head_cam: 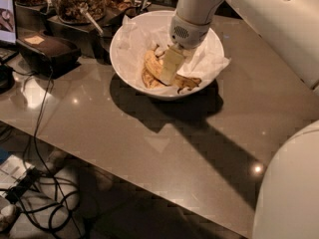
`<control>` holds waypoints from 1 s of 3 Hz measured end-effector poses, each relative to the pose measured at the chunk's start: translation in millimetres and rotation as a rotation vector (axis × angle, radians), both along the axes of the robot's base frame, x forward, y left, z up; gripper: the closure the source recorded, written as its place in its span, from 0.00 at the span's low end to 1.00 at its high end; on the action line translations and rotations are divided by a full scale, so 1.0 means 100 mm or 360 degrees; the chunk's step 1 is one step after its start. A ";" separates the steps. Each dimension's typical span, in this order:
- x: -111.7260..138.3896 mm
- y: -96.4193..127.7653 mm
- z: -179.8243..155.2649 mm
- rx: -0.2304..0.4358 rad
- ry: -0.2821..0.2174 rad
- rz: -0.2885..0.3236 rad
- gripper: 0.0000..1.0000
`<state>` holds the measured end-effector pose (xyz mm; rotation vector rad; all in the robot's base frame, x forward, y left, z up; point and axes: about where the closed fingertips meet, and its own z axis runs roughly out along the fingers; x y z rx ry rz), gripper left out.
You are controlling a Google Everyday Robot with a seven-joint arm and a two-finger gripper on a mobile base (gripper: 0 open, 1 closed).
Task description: Pick banana from white bowl
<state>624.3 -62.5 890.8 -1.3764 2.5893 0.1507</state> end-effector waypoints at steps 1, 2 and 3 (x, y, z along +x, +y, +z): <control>0.01 0.00 -0.05 -0.0004 0.0015 -0.0004 0.44; 0.01 0.01 -0.09 -0.0004 0.0029 -0.0001 0.45; 0.01 0.01 -0.13 -0.0006 0.0045 0.0010 0.49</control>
Offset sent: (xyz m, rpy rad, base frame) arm -0.0037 -0.0037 -0.0133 -0.0132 0.0504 0.0003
